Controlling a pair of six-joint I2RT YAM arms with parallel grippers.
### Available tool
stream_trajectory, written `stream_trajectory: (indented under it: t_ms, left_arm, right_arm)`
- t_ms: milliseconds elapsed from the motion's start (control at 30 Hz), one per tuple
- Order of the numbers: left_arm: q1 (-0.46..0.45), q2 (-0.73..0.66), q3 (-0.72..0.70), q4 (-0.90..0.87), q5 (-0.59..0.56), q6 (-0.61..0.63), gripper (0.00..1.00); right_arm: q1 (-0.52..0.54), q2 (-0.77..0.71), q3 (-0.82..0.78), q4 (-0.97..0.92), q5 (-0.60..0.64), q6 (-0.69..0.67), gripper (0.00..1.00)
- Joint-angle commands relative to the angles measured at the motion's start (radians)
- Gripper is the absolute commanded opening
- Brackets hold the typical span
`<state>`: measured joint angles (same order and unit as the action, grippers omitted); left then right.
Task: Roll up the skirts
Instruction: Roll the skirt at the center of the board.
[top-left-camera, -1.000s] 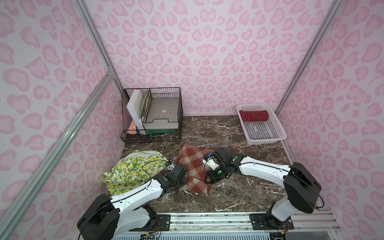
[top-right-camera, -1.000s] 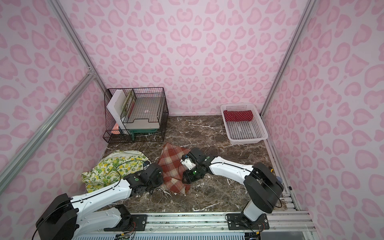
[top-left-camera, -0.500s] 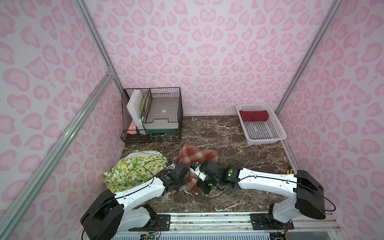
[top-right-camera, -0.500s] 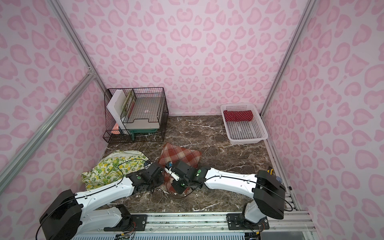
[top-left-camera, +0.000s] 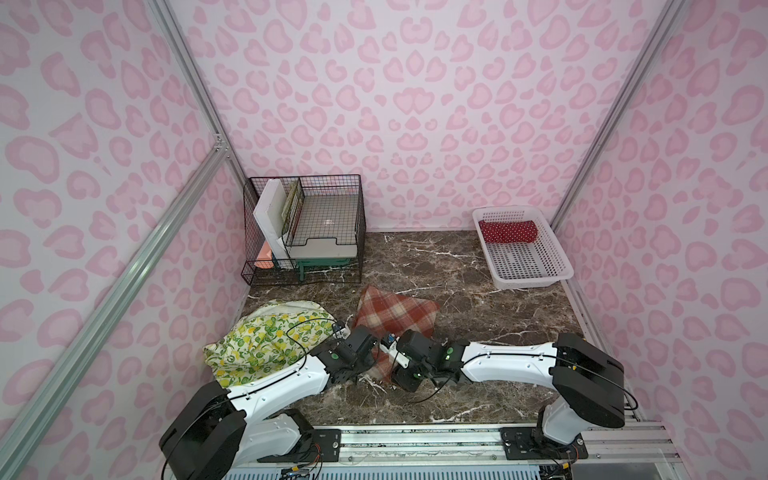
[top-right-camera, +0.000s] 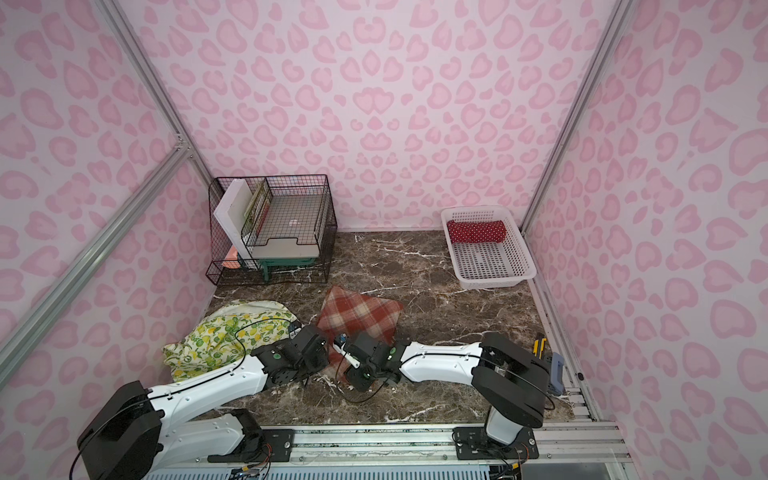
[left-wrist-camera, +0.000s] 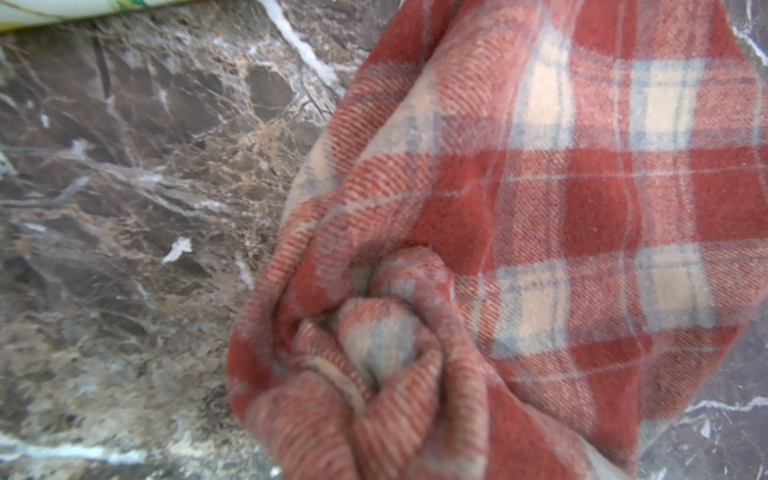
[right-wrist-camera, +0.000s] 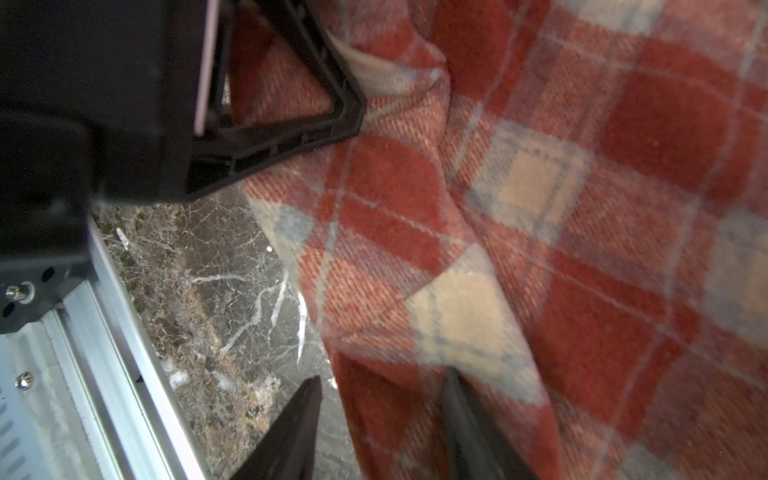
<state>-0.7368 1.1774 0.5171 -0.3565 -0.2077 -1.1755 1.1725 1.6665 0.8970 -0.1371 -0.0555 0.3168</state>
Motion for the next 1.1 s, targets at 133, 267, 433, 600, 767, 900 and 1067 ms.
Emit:
stream_trajectory:
  t_ms: [133,267,433,600,767,900,1067]
  left_arm:
    - [0.007,-0.016,-0.016,-0.016,0.007,0.010,0.00]
    - [0.027,-0.024,-0.018,0.004,0.040,0.020,0.00]
    - [0.055,-0.049,-0.009,0.004,0.070,0.043,0.00]
    - [0.085,-0.070,-0.017,0.022,0.108,0.055,0.00]
    - [0.115,-0.068,-0.019,0.035,0.152,0.075,0.00]
    - [0.138,-0.078,-0.006,0.015,0.163,0.093,0.13]
    - [0.180,-0.157,0.042,-0.090,0.138,0.143,0.78]
  right_arm:
    - [0.037,0.066,-0.032,-0.154,0.085,0.008,0.66]
    - [0.089,0.123,-0.027,-0.232,0.120,0.046,0.67]
    - [0.132,0.202,-0.003,-0.353,0.180,0.147,0.68]
    - [0.152,0.288,0.035,-0.446,0.227,0.212,0.61]
    - [0.165,0.340,0.047,-0.474,0.197,0.187,0.32]
    - [0.161,0.335,0.046,-0.469,0.138,0.150,0.05]
    - [0.095,0.226,0.026,-0.395,-0.137,0.122,0.00]
